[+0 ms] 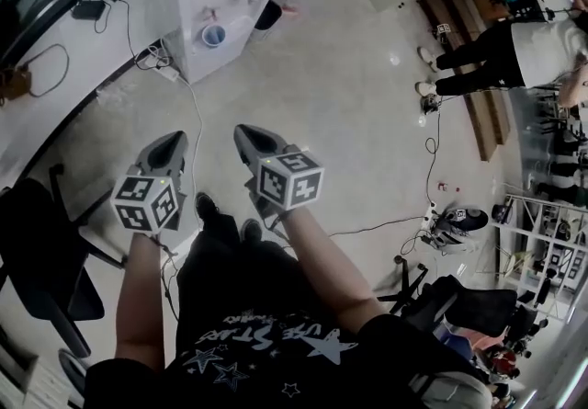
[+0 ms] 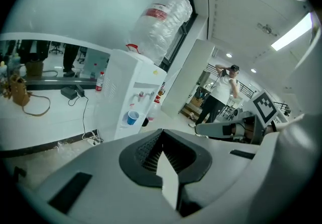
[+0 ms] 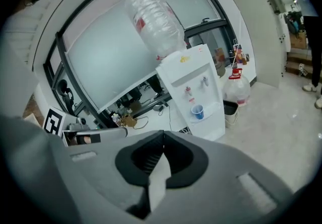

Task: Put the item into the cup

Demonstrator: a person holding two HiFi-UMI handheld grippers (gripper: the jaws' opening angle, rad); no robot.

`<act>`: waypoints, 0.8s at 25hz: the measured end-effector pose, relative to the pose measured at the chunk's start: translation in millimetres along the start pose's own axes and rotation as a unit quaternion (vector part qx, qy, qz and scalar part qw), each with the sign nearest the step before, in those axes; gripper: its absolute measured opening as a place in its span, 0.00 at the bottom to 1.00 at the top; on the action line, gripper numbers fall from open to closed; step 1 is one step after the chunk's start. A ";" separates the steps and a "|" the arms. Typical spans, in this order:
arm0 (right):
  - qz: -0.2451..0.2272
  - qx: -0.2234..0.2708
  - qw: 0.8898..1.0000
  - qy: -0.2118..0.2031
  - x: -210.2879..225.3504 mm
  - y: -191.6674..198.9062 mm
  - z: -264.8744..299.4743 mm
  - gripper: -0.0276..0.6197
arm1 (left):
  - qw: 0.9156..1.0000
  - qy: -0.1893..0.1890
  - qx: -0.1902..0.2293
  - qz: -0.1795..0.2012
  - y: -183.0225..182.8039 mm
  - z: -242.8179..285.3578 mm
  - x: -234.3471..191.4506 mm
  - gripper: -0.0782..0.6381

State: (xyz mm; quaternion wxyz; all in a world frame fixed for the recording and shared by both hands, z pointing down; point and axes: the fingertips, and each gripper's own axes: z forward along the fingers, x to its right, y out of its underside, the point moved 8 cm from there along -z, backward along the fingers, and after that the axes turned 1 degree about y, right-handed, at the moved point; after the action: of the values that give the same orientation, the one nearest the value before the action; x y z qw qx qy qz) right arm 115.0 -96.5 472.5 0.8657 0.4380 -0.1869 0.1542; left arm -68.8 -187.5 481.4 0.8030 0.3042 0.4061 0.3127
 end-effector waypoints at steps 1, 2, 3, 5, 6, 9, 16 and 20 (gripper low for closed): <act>-0.002 0.000 1.000 -0.003 2.2 0.8 -1.5 0.05 | 1.000 0.001 0.002 0.007 -1.4 0.2 4.5 0.12; -0.005 -0.001 1.000 -0.007 4.0 1.9 -2.8 0.05 | 1.000 0.000 0.004 0.014 -2.3 0.0 8.5 0.12; -0.008 -0.003 1.000 -0.011 4.9 3.6 -4.8 0.04 | 1.000 -0.003 0.005 0.020 -2.3 -1.2 12.4 0.12; -0.013 -0.004 1.000 -0.022 3.8 8.6 -12.5 0.05 | 1.000 -0.012 0.009 0.027 0.1 -7.3 20.7 0.12; -0.015 -0.002 1.000 -0.027 2.8 11.1 -18.3 0.04 | 0.999 -0.016 0.012 0.027 1.8 -11.3 25.7 0.12; -0.018 0.006 0.999 -0.036 2.4 19.4 -42.8 0.04 | 0.999 -0.027 0.022 0.022 11.2 -22.2 45.4 0.12; -0.024 0.023 0.999 -0.043 2.4 36.2 -114.1 0.04 | 0.999 -0.016 0.029 0.032 36.3 -41.0 116.3 0.12; -0.029 0.037 0.998 -0.046 -2.3 45.6 -156.6 0.04 | 0.998 -0.008 0.040 0.045 46.4 -54.9 157.6 0.12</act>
State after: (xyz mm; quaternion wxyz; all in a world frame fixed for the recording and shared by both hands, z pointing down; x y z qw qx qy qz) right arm 122.8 57.1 417.9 0.8434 0.4817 -0.2084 0.1153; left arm -52.1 -27.8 416.4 0.7787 0.3565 0.3976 0.3293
